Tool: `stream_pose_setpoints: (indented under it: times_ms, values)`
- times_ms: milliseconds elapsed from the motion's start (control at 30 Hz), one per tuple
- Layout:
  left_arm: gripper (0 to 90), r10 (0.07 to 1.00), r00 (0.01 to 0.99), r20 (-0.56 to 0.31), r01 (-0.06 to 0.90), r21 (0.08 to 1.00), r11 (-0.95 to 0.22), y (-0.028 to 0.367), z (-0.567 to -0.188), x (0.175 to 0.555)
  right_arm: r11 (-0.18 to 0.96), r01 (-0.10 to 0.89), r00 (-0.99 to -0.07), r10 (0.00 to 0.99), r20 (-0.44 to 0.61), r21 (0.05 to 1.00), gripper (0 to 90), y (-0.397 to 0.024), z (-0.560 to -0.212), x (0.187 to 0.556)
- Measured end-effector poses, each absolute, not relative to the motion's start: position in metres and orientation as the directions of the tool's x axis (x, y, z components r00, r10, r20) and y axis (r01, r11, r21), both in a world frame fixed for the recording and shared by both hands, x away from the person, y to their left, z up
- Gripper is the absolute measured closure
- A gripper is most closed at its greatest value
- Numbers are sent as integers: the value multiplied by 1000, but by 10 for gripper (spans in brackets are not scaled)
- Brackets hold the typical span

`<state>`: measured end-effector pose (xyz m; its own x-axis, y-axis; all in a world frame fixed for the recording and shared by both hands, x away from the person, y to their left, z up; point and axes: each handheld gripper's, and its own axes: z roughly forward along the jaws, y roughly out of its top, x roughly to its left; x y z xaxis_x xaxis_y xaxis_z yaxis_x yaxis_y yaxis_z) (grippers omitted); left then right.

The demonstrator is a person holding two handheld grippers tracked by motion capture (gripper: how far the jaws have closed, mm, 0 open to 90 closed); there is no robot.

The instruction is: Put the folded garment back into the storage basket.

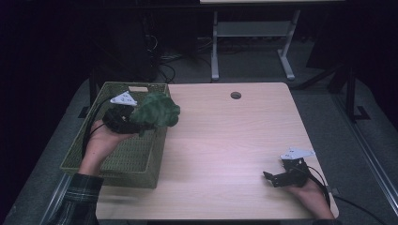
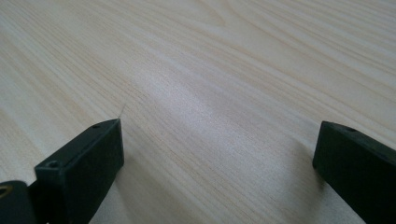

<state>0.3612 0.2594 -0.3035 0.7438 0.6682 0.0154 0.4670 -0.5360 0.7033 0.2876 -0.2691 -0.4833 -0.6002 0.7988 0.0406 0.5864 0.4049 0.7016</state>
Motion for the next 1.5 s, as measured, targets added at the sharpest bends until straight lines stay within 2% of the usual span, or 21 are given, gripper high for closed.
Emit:
stream_pose_setpoints:
  times_ms: [433, 800, 1500]
  values:
    - [650, 769, 639, 6, 548, 698, -461, 305, -325, 366, 405, 587, -600, 799, 41, 701, 16, -269, -483, 288]
    - [650, 804, 595, 23, 608, 641, -468, 327, -361, 377, 407, 583, -602, 798, 37, 703, 16, -269, -483, 288]
    - [609, 794, 608, -10, 701, 478, -530, 325, -407, 392, 407, 583, -602, 798, 37, 703, 16, -269, -483, 288]
